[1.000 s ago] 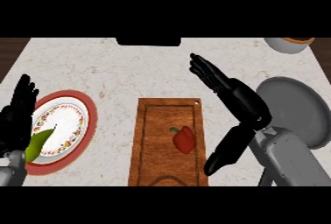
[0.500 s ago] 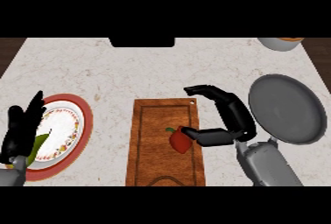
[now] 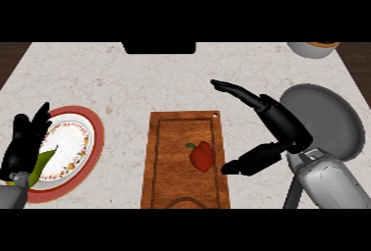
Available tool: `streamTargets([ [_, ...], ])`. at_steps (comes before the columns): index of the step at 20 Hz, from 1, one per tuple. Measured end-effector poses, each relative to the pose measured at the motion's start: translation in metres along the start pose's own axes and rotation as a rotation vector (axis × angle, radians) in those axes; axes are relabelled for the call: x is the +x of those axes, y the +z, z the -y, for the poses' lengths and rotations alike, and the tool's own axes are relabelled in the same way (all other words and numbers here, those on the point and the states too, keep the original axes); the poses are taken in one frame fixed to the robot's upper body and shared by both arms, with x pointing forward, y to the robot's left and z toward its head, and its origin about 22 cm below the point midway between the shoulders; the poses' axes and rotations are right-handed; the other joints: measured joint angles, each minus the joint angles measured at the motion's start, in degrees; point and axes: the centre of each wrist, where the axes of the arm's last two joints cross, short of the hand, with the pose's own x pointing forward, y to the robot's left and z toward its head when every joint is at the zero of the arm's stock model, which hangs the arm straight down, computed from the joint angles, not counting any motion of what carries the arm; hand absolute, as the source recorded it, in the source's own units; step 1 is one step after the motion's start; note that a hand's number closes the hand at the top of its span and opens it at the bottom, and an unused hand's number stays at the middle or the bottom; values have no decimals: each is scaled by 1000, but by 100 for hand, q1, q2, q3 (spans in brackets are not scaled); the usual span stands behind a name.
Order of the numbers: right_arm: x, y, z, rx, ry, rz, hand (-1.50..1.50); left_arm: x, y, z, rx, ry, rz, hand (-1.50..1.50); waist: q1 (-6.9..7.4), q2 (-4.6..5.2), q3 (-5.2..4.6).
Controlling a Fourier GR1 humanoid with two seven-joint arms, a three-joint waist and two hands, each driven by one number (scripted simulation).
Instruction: Pick the bell pepper from the cutting board and place it in the pan
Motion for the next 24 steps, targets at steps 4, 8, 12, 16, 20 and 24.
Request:
streamTargets([
  [4,29,-17,4,144,228,-92,-150,0,0,-3,-4,-1,0,0,37,-26,-10],
  [8,56,-37,-4,280,428,-192,-150,1,-4,-1,-2,-2,-1,0,40,-19,-13],
  [12,73,-56,-24,398,592,-285,-150,7,-7,0,-9,-2,-1,0,71,-11,-8],
  [16,75,-65,-48,484,705,-355,-150,1,-8,0,-14,0,2,0,67,4,-3],
  [20,69,-66,-74,562,768,-425,-150,2,-5,-2,-9,0,6,0,75,6,2],
  [24,67,-63,-92,591,797,-462,-150,0,-6,1,-10,-3,8,0,54,11,5],
])
